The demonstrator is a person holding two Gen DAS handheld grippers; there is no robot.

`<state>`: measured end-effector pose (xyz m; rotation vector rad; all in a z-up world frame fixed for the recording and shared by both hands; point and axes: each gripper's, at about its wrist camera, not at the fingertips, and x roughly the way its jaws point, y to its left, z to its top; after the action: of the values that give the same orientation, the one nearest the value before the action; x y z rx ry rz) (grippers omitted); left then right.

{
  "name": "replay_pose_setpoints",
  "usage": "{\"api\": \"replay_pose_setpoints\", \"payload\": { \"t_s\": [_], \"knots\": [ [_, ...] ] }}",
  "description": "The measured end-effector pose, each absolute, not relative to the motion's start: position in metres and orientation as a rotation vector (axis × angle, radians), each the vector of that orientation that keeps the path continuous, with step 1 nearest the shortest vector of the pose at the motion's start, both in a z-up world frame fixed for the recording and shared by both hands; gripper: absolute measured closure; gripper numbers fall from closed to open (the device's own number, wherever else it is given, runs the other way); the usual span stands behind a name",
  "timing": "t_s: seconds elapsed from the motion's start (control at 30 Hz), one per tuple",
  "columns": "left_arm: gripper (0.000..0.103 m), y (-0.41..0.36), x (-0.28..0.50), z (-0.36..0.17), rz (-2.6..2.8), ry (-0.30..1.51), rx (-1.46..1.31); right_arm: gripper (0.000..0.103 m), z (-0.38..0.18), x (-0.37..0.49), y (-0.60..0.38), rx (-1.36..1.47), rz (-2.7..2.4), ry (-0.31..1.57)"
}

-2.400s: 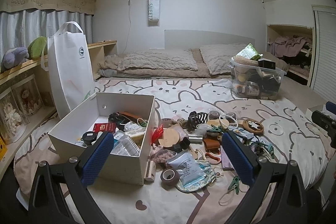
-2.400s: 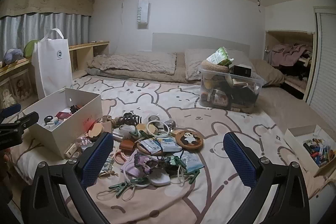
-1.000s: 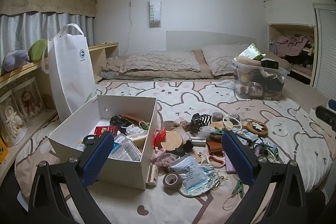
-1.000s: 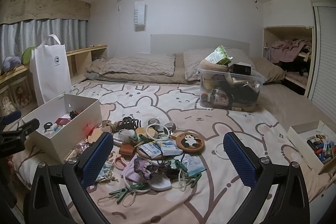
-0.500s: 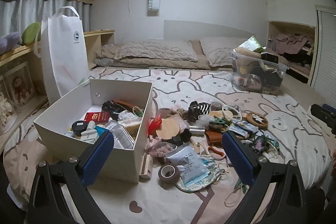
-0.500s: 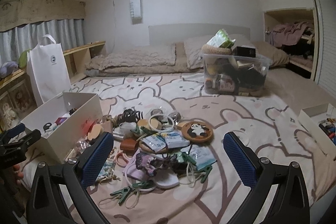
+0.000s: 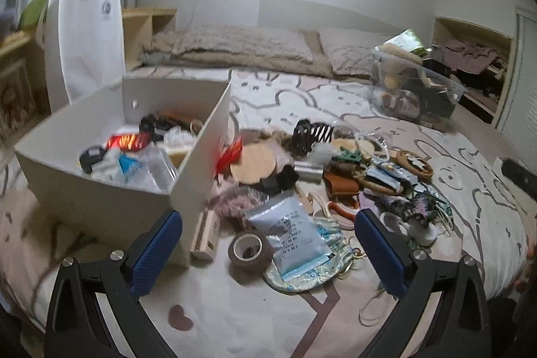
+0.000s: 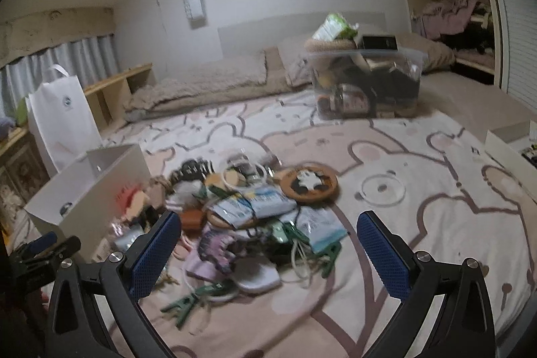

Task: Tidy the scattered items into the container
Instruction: 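Lower the left tool onto the brown tape roll while the right tool reaches the crocheted coaster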

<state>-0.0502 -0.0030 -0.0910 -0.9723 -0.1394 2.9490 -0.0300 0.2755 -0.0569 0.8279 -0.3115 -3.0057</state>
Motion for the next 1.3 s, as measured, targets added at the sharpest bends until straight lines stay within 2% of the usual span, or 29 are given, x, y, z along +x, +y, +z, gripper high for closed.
{"api": "replay_pose_setpoints", "payload": {
  "t_s": [0.1, 0.37, 0.73, 1.03, 1.3],
  "knots": [
    [0.0, 0.001, -0.056, -0.103, 2.952, -0.176, -1.017, 0.0, -0.071, -0.033, 0.28, 0.884, -3.011, -0.297],
    [0.0, 0.009, -0.069, -0.134, 2.967, -0.247, -1.16, 0.0, -0.101, -0.055, 0.293, 1.057, -3.075, -0.082],
    [0.0, 0.003, -0.082, -0.161, 3.016, -0.266, -1.278, 0.0, -0.134, -0.086, 0.329, 1.227, -3.115, -0.159],
    [0.0, -0.011, -0.084, -0.173, 2.952, -0.414, -1.351, 0.0, -0.139, -0.116, 0.323, 1.2, -3.063, -0.237],
    [0.0, -0.017, -0.095, -0.173, 2.989, -0.545, -1.343, 0.0, -0.153, -0.107, 0.302, 1.208, -2.99, -0.263]
  ]
}}
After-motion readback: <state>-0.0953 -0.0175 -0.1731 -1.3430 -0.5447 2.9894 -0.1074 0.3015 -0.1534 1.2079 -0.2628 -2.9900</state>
